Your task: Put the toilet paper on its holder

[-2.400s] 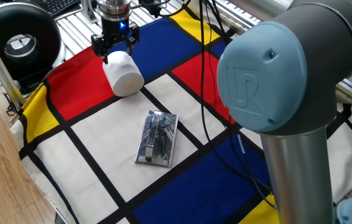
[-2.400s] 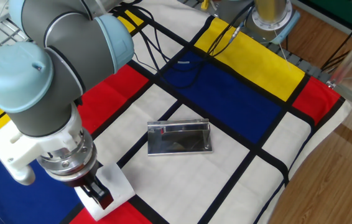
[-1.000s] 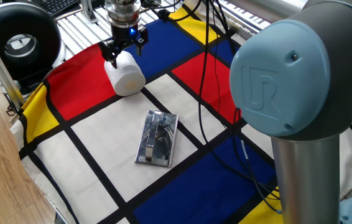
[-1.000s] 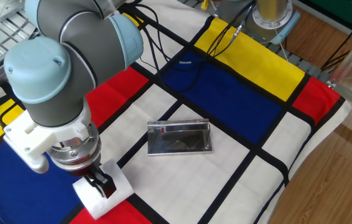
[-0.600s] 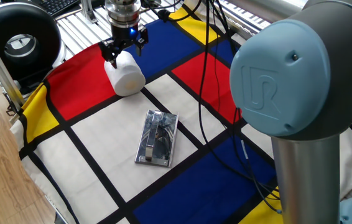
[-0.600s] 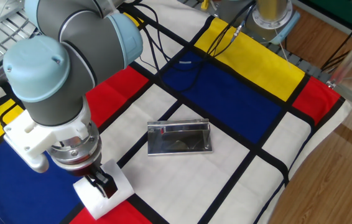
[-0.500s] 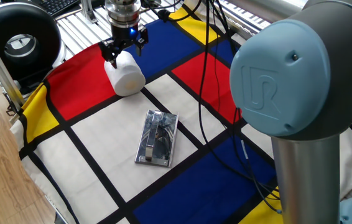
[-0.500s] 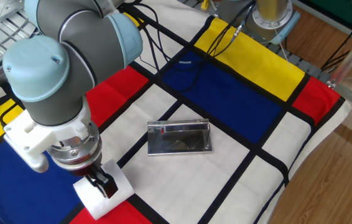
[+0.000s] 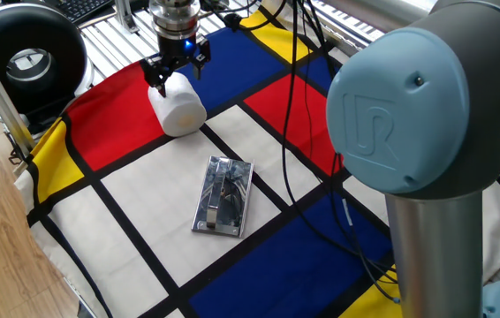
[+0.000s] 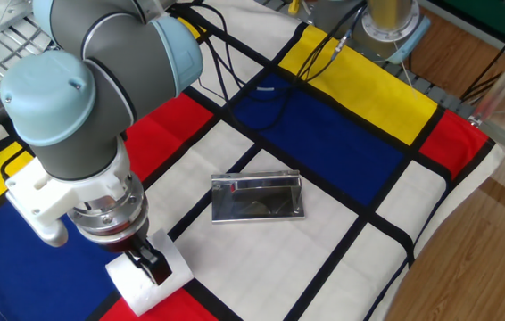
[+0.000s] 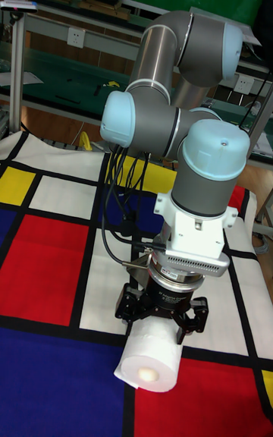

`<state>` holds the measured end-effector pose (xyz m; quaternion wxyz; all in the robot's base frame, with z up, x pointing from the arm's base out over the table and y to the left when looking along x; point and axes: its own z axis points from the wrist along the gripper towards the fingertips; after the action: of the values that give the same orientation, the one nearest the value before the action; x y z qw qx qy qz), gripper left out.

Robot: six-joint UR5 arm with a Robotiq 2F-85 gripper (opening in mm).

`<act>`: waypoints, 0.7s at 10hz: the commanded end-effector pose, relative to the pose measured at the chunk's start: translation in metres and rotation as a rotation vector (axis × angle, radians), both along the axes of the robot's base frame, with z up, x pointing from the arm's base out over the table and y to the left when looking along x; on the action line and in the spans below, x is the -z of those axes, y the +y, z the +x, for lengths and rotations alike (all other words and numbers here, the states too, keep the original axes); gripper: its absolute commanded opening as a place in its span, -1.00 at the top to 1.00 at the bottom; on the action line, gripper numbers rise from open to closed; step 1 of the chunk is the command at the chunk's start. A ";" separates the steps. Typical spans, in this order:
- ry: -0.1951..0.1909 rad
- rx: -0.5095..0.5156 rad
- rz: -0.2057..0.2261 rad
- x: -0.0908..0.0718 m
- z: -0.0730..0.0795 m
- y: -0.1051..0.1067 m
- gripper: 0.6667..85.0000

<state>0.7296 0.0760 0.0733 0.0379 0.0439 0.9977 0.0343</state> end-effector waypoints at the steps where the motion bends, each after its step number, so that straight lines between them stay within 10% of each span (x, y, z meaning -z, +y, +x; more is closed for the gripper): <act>1: 0.000 0.030 0.021 -0.002 0.001 0.003 -1.00; 7: 0.004 0.034 0.018 -0.001 0.000 0.003 -0.89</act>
<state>0.7293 0.0769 0.0734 0.0368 0.0581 0.9970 0.0367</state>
